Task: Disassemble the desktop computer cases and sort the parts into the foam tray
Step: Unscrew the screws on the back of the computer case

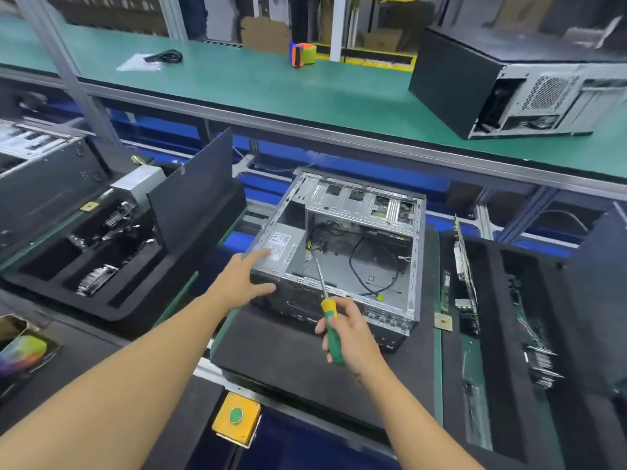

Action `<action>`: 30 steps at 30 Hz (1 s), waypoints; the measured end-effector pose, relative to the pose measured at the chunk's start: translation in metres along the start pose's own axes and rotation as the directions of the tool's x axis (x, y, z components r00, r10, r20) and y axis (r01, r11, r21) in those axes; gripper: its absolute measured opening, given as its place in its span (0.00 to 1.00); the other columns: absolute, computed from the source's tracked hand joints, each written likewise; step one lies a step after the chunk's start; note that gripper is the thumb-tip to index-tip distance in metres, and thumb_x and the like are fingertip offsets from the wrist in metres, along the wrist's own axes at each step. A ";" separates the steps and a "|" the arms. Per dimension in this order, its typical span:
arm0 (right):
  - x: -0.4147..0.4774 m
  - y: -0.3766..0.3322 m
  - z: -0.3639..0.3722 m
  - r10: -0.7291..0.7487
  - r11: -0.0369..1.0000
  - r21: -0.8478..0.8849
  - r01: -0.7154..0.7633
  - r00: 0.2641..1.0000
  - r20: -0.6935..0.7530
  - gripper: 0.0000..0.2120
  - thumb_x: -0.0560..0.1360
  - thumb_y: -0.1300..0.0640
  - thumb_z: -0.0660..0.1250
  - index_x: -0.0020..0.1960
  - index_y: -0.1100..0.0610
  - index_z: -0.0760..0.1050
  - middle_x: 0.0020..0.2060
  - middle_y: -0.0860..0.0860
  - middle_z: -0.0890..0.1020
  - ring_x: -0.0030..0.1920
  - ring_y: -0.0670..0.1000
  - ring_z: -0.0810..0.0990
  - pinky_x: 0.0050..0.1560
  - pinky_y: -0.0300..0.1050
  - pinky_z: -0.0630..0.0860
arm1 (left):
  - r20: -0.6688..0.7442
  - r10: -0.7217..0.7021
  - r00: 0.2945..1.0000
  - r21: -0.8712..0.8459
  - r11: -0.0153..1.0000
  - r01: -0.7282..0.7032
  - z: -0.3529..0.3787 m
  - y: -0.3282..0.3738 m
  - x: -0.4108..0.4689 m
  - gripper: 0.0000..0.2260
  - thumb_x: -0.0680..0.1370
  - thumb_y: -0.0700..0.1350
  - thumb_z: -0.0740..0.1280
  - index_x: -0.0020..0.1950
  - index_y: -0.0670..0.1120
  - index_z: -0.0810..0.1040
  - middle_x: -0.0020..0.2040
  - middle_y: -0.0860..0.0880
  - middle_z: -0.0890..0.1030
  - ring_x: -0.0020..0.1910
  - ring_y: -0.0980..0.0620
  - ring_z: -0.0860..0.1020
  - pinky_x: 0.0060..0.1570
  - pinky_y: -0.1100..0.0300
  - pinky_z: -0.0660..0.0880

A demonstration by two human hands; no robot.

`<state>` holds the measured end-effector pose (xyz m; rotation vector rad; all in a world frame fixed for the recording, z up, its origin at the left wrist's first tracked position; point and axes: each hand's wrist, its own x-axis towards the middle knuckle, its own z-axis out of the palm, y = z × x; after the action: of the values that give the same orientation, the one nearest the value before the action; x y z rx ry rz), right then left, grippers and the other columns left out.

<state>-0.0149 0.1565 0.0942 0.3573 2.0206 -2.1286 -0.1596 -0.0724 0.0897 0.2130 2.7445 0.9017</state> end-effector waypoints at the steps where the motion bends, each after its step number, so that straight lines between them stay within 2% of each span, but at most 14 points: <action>1: -0.002 0.001 0.001 0.011 1.000 -0.006 -0.011 1.000 -0.010 0.12 0.82 0.64 0.57 0.63 0.53 0.70 0.40 0.53 0.82 0.32 0.51 0.73 0.30 0.45 0.71 | -0.034 0.012 0.999 0.012 1.000 -0.012 0.002 0.000 0.001 0.35 0.72 0.56 0.76 0.75 0.65 0.64 0.65 0.46 0.70 0.60 0.46 0.74 0.61 0.54 0.71; 3: -0.007 0.004 0.007 0.039 0.999 -0.010 -0.039 0.998 -0.040 0.12 0.83 0.62 0.57 0.63 0.51 0.70 0.40 0.52 0.82 0.32 0.51 0.73 0.30 0.45 0.71 | -0.076 0.019 0.997 0.042 0.999 -0.016 0.003 0.001 0.001 0.33 0.73 0.58 0.75 0.75 0.64 0.66 0.59 0.46 0.73 0.56 0.47 0.74 0.56 0.54 0.72; 7: -0.017 0.010 0.029 0.049 0.998 -0.038 -0.052 0.996 -0.081 0.11 0.82 0.61 0.57 0.62 0.49 0.70 0.39 0.49 0.82 0.33 0.50 0.74 0.29 0.44 0.72 | -0.066 0.051 0.996 0.085 0.995 -0.046 -0.004 0.004 -0.001 0.31 0.73 0.58 0.75 0.74 0.62 0.68 0.55 0.48 0.76 0.53 0.48 0.76 0.55 0.52 0.75; 11: -0.017 0.010 0.049 0.039 0.999 -0.031 -0.044 0.990 -0.137 0.11 0.82 0.60 0.58 0.62 0.50 0.71 0.39 0.49 0.83 0.33 0.50 0.74 0.29 0.44 0.72 | -0.054 0.076 0.996 0.151 0.986 -0.067 0.002 0.007 -0.014 0.30 0.74 0.61 0.72 0.74 0.62 0.67 0.53 0.47 0.74 0.51 0.46 0.77 0.52 0.53 0.74; 14: -0.017 0.007 0.060 0.035 0.999 -0.012 -0.038 0.984 -0.173 0.12 0.81 0.61 0.58 0.62 0.51 0.71 0.38 0.49 0.83 0.32 0.50 0.74 0.28 0.43 0.72 | -0.015 0.120 0.993 0.215 0.970 -0.114 0.005 0.008 -0.023 0.27 0.77 0.60 0.70 0.74 0.62 0.65 0.54 0.46 0.73 0.49 0.44 0.77 0.50 0.53 0.76; 18: -0.024 0.012 0.070 0.053 0.998 0.026 -0.048 0.973 -0.223 0.13 0.81 0.62 0.58 0.62 0.51 0.72 0.38 0.51 0.82 0.31 0.50 0.74 0.27 0.43 0.72 | 0.110 0.151 0.982 0.295 0.939 -0.178 -0.005 0.010 -0.025 0.27 0.78 0.58 0.69 0.74 0.59 0.64 0.55 0.44 0.70 0.45 0.43 0.77 0.52 0.48 0.78; 20: -0.031 0.018 0.073 0.084 0.996 0.057 -0.072 0.969 -0.234 0.13 0.81 0.61 0.58 0.63 0.52 0.72 0.38 0.51 0.82 0.31 0.50 0.75 0.27 0.44 0.73 | 0.138 0.180 0.974 0.407 0.886 -0.222 -0.016 0.018 -0.017 0.27 0.76 0.60 0.71 0.72 0.57 0.66 0.58 0.44 0.66 0.50 0.43 0.76 0.51 0.47 0.78; 22: -0.039 0.024 0.077 0.119 0.989 0.108 -0.096 0.967 -0.227 0.13 0.81 0.60 0.58 0.63 0.52 0.72 0.38 0.52 0.82 0.32 0.53 0.77 0.27 0.45 0.75 | 0.149 0.324 0.934 0.564 0.749 -0.349 -0.020 0.025 -0.006 0.31 0.73 0.64 0.72 0.70 0.53 0.68 0.68 0.43 0.62 0.66 0.42 0.69 0.58 0.48 0.75; 24: -0.047 0.029 0.082 0.151 0.979 0.166 -0.117 0.966 -0.212 0.13 0.79 0.59 0.59 0.62 0.50 0.72 0.38 0.53 0.80 0.31 0.56 0.78 0.26 0.45 0.75 | 0.289 0.449 0.845 0.620 0.585 -0.523 -0.015 0.029 0.000 0.39 0.72 0.66 0.71 0.77 0.51 0.62 0.80 0.43 0.52 0.78 0.43 0.55 0.71 0.49 0.64; 25: -0.050 0.031 0.085 0.163 0.975 0.184 -0.125 0.964 -0.209 0.13 0.78 0.58 0.59 0.61 0.49 0.72 0.39 0.53 0.79 0.29 0.57 0.77 0.25 0.44 0.73 | 0.369 0.446 0.816 0.604 0.552 -0.575 -0.012 0.028 0.001 0.43 0.73 0.67 0.70 0.81 0.54 0.54 0.82 0.46 0.45 0.80 0.43 0.49 0.76 0.47 0.57; 27: -0.054 0.036 0.090 0.176 0.971 0.196 -0.135 0.961 -0.213 0.13 0.76 0.55 0.60 0.59 0.46 0.73 0.38 0.52 0.78 0.27 0.54 0.75 0.23 0.40 0.68 | 0.444 0.388 0.807 0.584 0.558 -0.590 -0.004 0.023 0.002 0.44 0.76 0.67 0.66 0.81 0.61 0.40 0.82 0.51 0.37 0.81 0.44 0.41 0.78 0.43 0.45; 30: -0.056 0.042 0.093 0.186 0.968 0.210 -0.139 0.957 -0.223 0.10 0.79 0.51 0.59 0.58 0.45 0.73 0.39 0.51 0.80 0.26 0.51 0.70 0.23 0.38 0.63 | 0.407 0.404 0.819 0.579 0.579 -0.574 0.003 0.017 0.003 0.36 0.79 0.67 0.59 0.79 0.65 0.39 0.82 0.54 0.38 0.81 0.46 0.39 0.77 0.41 0.41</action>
<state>0.0467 0.0596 0.0749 0.8207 1.8263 -2.2735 -0.1607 -0.0561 0.0972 1.1958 2.6739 -0.1352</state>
